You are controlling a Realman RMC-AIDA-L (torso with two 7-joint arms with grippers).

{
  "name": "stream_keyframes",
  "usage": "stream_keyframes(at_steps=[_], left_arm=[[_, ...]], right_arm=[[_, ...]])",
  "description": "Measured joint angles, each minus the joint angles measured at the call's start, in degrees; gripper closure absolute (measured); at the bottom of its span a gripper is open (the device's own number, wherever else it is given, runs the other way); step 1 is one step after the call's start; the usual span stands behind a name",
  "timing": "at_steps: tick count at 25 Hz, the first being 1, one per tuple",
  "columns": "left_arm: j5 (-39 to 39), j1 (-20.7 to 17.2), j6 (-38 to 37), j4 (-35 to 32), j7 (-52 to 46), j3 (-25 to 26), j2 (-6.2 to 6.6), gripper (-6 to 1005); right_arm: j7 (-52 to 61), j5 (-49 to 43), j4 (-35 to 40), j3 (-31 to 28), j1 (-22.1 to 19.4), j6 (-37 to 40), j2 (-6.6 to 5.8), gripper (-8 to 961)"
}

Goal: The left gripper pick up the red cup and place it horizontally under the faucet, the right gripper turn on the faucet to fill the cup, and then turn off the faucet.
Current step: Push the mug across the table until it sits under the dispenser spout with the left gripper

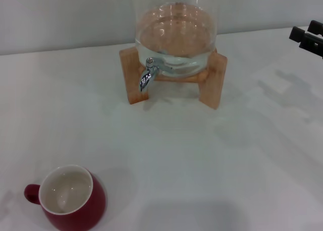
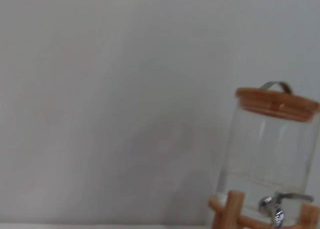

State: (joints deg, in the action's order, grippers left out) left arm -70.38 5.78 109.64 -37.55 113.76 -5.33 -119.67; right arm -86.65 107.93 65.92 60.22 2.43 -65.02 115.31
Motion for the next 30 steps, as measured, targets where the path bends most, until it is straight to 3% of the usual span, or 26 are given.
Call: stream_keyframes(at_steps=[30], left_arm=[[-3.62,0.29,-1.00,3.11,1.97,0.06,0.40,200]], right_arm=[[-0.06,-0.01,-1.41,-0.81,0.65,0.37,-0.09,223]])
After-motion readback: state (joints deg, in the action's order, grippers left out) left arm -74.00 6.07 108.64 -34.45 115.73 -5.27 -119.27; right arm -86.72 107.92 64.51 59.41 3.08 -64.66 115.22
